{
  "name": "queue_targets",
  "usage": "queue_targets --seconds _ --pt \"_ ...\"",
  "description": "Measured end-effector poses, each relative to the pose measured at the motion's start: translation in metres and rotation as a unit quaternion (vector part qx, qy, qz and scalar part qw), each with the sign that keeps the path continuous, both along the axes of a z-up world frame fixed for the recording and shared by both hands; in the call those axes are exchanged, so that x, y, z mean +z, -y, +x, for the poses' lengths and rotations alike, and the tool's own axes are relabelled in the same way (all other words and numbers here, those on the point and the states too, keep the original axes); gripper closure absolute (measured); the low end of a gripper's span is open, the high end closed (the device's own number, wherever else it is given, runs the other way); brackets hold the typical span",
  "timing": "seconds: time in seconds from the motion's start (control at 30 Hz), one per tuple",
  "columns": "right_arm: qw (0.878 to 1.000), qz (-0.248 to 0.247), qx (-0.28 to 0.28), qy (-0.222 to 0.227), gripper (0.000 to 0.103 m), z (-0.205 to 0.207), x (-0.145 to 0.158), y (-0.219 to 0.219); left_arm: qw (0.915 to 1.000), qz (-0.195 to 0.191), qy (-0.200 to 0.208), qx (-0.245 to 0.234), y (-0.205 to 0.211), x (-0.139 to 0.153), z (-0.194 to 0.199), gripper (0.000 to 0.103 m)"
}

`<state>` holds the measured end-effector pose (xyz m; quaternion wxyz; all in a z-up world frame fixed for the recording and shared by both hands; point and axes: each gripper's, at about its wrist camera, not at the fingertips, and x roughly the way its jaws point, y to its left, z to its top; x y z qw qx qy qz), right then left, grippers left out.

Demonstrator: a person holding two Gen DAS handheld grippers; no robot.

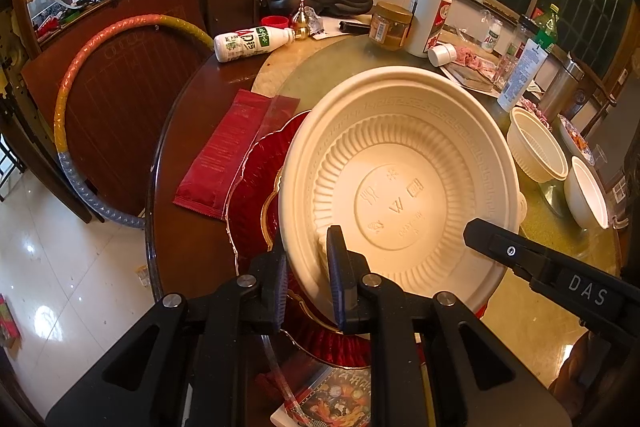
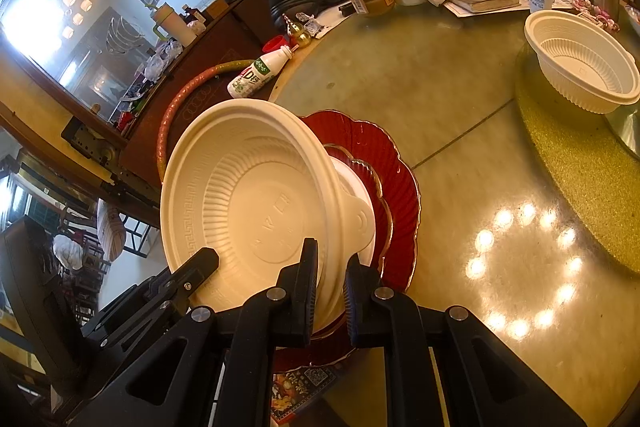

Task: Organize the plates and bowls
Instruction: 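Lower the cream plastic bowl into the white foam bowl on the plates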

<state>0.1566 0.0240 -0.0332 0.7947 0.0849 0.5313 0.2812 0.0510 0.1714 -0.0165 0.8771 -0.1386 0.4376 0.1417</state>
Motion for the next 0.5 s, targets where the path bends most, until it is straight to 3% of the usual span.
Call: queue_targets --seconds 0.5 --pt "1.000 0.001 0.000 0.003 0.091 -0.0015 0.0010 0.0019 1.0000 0.006 0.004 -0.001 0.0010 0.0033 -0.0018 0.088"
